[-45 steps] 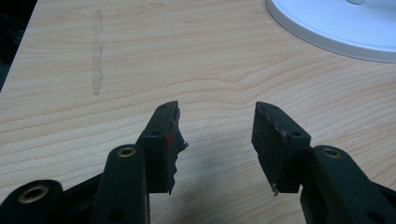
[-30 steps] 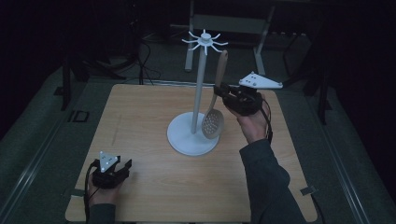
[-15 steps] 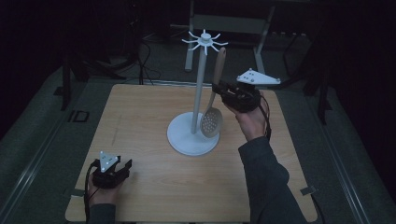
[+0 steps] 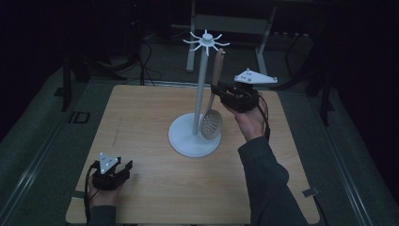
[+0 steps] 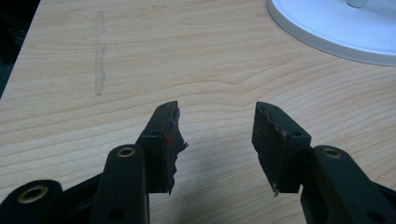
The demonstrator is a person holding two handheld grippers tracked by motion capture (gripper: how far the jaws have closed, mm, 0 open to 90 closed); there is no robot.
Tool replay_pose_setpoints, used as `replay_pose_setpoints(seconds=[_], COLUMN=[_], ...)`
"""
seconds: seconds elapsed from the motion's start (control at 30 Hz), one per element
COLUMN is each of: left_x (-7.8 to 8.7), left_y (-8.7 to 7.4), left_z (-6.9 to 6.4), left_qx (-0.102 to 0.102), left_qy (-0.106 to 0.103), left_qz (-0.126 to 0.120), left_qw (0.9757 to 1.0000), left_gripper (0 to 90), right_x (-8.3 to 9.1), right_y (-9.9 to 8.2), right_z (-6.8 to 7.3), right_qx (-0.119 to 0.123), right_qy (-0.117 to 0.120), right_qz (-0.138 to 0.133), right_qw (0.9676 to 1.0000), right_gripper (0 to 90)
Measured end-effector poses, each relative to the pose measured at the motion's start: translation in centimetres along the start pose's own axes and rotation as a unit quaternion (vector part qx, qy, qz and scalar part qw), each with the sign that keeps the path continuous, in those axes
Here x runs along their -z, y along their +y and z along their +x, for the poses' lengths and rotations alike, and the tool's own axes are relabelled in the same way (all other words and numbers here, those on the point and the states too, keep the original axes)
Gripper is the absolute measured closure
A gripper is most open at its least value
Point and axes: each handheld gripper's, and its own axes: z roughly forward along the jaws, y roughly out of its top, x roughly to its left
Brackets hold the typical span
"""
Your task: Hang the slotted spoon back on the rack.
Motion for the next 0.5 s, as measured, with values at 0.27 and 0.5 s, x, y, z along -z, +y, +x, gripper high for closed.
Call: replay_pose_setpoints(seconds=[0.27, 0.5], left_x=[0.01, 0.08], left_y=[0.00, 0.00], left_z=[0.01, 0.07], left_qx=[0.000, 0.000], left_qy=[0.000, -0.001], left_qz=[0.000, -0.001], left_qw=[1.0000, 1.0000], left_gripper=[51.6, 51.6], right_x=[-0.68, -0.29], right_y=[0.36, -0.25], right_z=[0.23, 0.41], right_qx=[0.000, 0.001], right_qy=[-0.005, -0.008], right_qz=[0.008, -0.004], right_qw=[1.0000, 1.0000], right_gripper=[74.8, 59.1])
